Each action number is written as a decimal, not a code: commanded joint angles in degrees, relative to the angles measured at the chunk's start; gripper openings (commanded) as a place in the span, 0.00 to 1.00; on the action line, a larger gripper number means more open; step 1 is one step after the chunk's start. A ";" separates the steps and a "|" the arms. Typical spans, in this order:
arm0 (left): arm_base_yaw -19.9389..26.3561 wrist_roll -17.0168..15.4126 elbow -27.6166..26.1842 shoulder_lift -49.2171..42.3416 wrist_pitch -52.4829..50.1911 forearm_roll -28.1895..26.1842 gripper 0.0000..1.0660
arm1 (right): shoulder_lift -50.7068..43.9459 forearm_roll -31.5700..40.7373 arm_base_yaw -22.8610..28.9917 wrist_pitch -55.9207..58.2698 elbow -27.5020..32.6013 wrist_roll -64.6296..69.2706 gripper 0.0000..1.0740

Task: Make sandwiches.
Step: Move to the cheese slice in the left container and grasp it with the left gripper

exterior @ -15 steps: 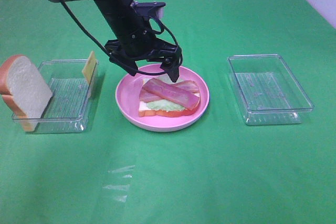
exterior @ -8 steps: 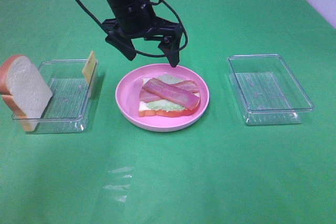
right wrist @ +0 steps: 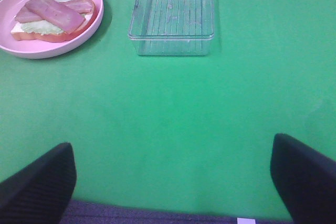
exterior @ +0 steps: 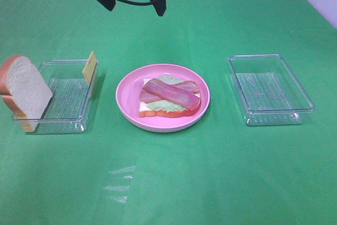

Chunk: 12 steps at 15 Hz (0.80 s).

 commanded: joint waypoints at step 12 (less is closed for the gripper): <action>11.06 -4.30 11.57 4.47 1.20 1.89 0.95 | -1.78 0.11 -0.06 -0.17 0.17 0.00 0.90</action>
